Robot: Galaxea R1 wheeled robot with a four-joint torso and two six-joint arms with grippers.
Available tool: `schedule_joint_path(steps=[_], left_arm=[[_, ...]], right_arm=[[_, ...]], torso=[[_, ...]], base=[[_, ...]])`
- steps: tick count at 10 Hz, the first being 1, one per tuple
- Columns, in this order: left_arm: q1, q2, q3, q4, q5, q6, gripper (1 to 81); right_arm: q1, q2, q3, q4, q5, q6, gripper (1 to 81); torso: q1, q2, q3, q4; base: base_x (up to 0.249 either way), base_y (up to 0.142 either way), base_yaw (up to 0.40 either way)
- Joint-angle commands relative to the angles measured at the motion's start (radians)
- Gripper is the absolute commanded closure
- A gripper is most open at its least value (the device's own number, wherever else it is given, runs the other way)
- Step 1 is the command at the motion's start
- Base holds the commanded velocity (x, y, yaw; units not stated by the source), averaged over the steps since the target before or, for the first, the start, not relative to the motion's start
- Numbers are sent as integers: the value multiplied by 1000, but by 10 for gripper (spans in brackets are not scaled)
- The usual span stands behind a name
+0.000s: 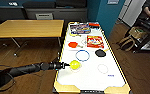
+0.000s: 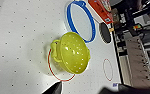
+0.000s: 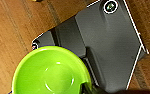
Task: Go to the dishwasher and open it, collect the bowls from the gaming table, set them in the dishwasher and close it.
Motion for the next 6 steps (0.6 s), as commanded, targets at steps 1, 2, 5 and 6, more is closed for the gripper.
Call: schedule_joint_path(steps=[1, 2, 5, 6], left_arm=[[-158, 94, -128, 7, 36, -30, 10], [-158, 133, -173, 10, 39, -30, 10], [-161, 187, -224, 26, 39, -30, 10], [-161, 190, -230, 26, 40, -30, 10]], right_arm=[[37, -20, 1, -8, -51, -1, 811], [37, -14, -4, -8, -51, -1, 811], [36, -10, -4, -8, -51, -2, 811], [34, -10, -4, -9, -51, -2, 811]], torso=[[0, 0, 0, 0], [0, 0, 0, 0], [0, 0, 0, 0], [0, 1, 0, 0]], base=[[0, 0, 0], [0, 0, 0], [0, 0, 0], [0, 0, 0]])
